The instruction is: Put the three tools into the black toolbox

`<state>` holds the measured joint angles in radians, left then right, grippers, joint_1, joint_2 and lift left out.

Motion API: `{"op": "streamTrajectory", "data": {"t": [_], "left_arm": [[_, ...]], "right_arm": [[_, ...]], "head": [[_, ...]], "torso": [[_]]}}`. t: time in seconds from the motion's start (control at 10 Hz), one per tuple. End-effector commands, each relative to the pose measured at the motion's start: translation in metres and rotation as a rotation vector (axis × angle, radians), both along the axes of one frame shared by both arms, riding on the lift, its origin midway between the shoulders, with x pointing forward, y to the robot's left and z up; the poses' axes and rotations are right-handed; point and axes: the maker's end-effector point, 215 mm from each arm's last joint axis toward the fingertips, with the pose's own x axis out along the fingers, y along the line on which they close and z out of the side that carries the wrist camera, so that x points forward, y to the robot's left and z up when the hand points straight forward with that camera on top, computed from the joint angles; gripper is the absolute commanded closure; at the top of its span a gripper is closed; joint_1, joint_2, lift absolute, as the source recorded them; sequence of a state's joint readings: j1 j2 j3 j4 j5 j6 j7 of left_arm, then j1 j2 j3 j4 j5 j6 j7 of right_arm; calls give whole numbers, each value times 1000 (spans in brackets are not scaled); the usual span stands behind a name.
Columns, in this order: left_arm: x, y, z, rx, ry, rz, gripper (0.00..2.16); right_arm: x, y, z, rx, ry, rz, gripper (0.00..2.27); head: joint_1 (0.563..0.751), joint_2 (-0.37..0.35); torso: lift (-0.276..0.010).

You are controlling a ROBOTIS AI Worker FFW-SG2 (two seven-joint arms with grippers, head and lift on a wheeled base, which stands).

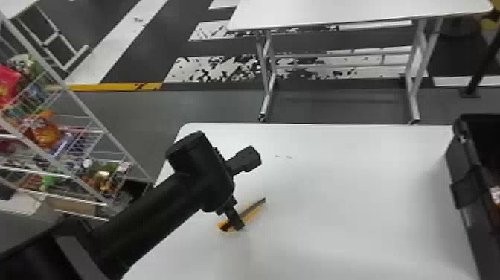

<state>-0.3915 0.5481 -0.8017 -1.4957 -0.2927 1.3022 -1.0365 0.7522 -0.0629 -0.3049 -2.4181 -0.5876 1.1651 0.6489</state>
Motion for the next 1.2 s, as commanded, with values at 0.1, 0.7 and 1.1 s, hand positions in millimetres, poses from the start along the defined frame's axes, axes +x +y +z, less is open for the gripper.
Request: {"op": "streamTrajectory", "data": {"t": [0.1, 0.7, 1.1], "left_arm": [[-1, -10, 8, -27, -14, 22, 1679], [13, -19, 48, -146, -140, 168, 1703], [9, -86, 66, -352, -175, 251, 1703]], "right_arm": [[-2, 0, -2, 10, 7, -3, 63], [2, 7, 5, 26, -13, 8, 63], [15, 18, 13, 35, -24, 43, 63]], "head": [[695, 260], [695, 240], [695, 183]], "torso": [[-51], [-51], [-51]]}}
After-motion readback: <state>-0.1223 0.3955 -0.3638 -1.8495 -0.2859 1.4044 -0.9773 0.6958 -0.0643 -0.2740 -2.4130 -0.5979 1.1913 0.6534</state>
